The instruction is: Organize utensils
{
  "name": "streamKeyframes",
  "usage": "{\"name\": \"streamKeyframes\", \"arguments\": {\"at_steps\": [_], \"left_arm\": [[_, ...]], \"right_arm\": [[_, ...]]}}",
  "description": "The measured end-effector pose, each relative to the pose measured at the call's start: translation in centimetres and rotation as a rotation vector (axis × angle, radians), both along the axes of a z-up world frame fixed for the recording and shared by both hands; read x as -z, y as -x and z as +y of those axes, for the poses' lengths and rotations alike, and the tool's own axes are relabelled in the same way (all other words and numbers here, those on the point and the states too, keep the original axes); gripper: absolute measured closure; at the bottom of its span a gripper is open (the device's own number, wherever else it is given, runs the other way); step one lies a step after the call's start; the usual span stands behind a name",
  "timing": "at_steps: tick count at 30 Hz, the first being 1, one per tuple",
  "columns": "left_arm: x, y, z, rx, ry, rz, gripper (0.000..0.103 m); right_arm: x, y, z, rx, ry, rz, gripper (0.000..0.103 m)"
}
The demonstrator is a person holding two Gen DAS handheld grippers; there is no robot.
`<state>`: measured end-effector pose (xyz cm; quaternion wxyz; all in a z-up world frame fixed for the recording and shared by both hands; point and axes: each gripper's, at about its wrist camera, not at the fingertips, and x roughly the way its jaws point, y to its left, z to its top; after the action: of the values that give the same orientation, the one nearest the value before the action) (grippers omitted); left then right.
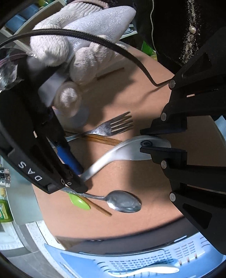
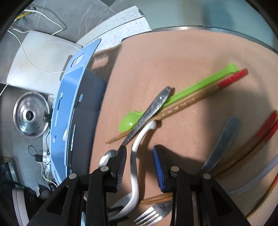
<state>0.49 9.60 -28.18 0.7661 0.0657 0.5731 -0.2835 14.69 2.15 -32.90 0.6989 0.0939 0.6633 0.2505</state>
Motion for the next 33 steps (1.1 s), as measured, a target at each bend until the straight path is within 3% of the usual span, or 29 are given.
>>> {"name": "streamKeyframes", "arguments": {"at_steps": [4,5,8,14,24,33], "left_arm": [[-0.4,0.3,-0.1,-0.022,-0.026,-0.029,0.087],[-0.3,0.3,-0.1,-0.027,-0.034,-0.03,0.082],[-0.1,0.5,-0.3,-0.026,-0.052,-0.057,0.081],[-0.1,0.5,-0.7,-0.008,-0.068,-0.081,0.087],[-0.9,2.0,-0.4,0.024,-0.075,-0.079,0.092],[-3.3,2.3,0.4,0.02,-0.074,-0.127,0.093]], "right_arm": [[0.0,0.4,0.1,-0.02,0.056,-0.03,0.09],[0.1,0.4,-0.2,-0.009,0.046,-0.02,0.091],[0.3,0.5,-1.6,0.042,0.008,0.023,0.092],[-0.1,1.4,-3.4,0.099,-0.039,0.052,0.092],[-1.7,2.6,-2.9,0.095,-0.104,0.052,0.095],[-4.5,2.5,-1.8,0.089,-0.156,0.026,0.095]]}}
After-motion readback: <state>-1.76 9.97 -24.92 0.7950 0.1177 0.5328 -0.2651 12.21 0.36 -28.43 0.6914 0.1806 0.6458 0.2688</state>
